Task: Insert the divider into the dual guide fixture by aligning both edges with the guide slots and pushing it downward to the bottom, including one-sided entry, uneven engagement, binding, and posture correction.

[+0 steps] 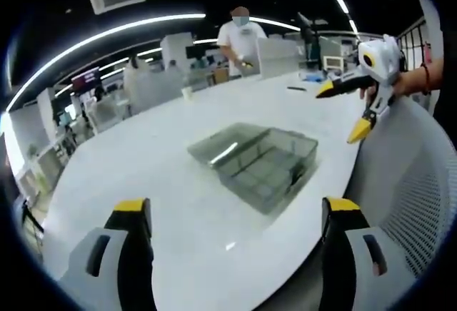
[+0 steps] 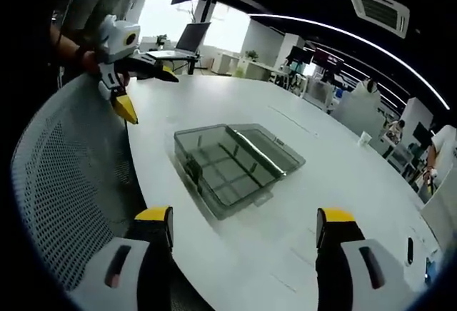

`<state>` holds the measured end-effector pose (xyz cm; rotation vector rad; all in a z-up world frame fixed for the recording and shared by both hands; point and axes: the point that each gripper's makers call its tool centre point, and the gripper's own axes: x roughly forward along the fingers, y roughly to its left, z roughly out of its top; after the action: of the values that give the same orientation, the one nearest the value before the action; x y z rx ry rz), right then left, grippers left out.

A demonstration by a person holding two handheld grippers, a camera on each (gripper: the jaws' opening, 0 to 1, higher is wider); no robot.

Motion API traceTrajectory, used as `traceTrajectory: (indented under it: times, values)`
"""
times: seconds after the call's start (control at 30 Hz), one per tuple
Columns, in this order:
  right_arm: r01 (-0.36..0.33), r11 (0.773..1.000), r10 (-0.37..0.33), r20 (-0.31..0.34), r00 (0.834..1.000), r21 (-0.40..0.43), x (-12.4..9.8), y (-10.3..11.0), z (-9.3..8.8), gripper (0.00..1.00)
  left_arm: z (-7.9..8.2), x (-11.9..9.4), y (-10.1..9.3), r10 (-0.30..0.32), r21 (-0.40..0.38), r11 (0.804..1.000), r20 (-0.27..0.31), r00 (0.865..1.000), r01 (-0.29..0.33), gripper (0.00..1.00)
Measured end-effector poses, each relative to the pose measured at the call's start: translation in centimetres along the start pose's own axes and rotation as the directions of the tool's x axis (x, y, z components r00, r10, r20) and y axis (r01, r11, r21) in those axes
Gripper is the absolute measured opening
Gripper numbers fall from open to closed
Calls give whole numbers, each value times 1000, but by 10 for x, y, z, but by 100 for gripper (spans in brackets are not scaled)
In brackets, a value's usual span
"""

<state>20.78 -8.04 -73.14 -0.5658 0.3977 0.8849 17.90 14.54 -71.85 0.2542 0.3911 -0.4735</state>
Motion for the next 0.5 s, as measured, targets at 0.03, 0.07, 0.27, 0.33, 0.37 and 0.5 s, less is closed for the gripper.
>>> traceTrajectory:
  times: [0.03,0.07,0.27,0.33,0.37,0.5]
  values:
    - [-1,1000,1,-7,1000,6,0,0,-1,81,0,0,1,3,3,1000,-3,1000,-3,97]
    - [1,1000,-1,-11,1000,5,0,0,-1,81,-1,0,1,4,7,1000,-9,1000,-3,97]
    - [33,998,-32,-6,999,56,-4,-11,3,80,2,-1,0,-5,-7,1000,-4,1000,5,96]
    - [35,997,-33,-16,999,73,-7,-14,3,80,0,-1,-3,-29,-14,999,-16,999,29,98]
    - [38,997,-37,-12,999,71,-7,-15,3,80,0,-1,-4,-33,-11,999,-20,999,32,98]
    - [46,995,-42,-50,998,93,-11,-20,4,78,4,-3,-8,-52,17,998,-34,998,53,97]
